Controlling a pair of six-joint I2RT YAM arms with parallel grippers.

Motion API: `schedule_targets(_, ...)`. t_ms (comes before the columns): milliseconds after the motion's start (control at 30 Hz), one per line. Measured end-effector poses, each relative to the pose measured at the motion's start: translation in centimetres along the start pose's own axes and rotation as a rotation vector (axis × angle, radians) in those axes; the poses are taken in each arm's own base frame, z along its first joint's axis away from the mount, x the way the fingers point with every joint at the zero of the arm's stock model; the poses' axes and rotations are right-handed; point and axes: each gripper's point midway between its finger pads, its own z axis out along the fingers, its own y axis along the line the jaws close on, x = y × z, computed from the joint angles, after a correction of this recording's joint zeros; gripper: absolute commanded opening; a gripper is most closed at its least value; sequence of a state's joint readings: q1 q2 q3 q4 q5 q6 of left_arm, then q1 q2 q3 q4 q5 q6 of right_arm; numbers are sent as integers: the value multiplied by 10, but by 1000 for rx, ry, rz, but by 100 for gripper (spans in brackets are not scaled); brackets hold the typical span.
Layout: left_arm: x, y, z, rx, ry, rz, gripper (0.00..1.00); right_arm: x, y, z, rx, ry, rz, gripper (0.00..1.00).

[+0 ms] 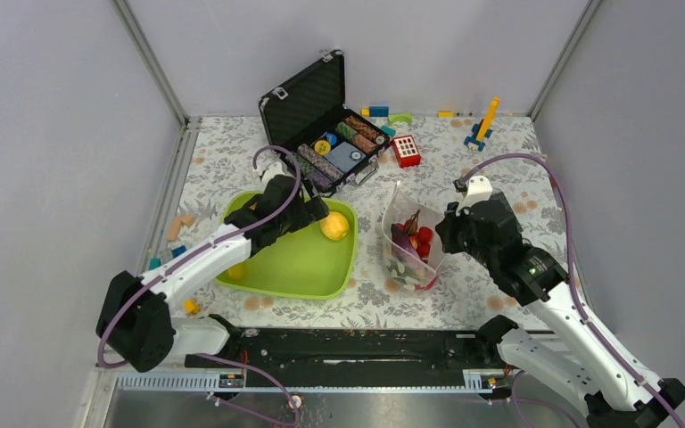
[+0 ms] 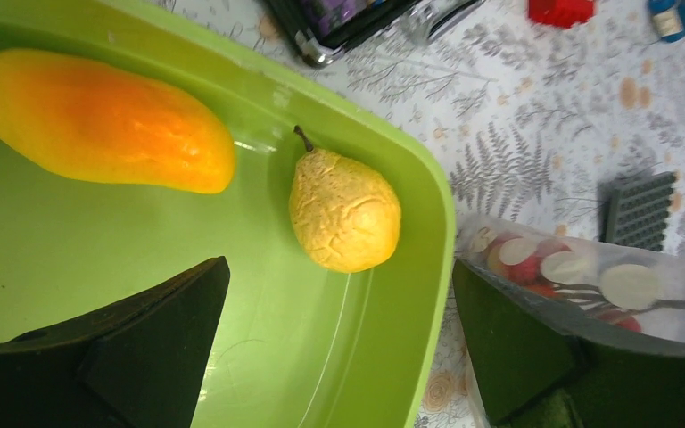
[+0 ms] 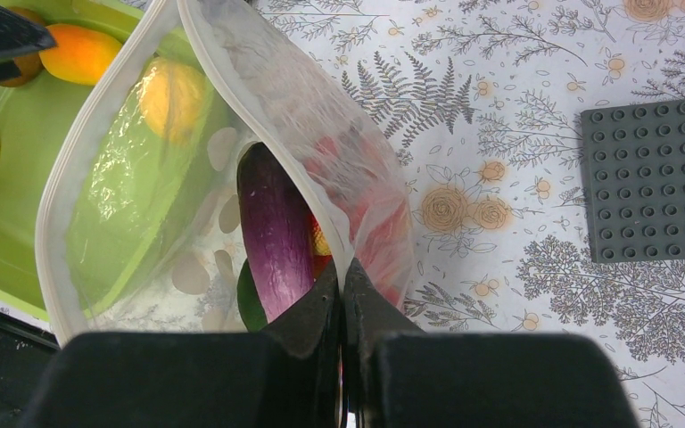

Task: Place the food in the zip-top bag and seal the zipper
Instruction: Pick up the fake fruit from the bin.

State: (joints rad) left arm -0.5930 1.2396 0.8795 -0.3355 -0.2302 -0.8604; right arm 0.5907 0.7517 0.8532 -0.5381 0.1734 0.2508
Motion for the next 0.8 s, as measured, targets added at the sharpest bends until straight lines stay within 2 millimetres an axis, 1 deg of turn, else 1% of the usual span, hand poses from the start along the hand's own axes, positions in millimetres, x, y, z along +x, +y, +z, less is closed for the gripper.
schedule_targets(100,15,9,15,-42,56,-10,99,0,0,0,2,-2,0,4)
schedule_targets(200,25,14,25,-68,92,-22,99,-1,-1,0,7,-5,0,4)
schedule_targets(400,32,11,41,-65,116,-66,99,0,-3,0,16,-8,0,4)
schedule_targets(600,50,11,62,-74,170,-112,99,0,-4,0,18,-10,0,4)
schedule_targets(700,58,13,68,-81,194,-131,99,-1,-4,0,18,-12,1,4)
schedule_targets(800,60,10,73,-73,200,-148,99,-1,-3,0,17,-13,1,4)
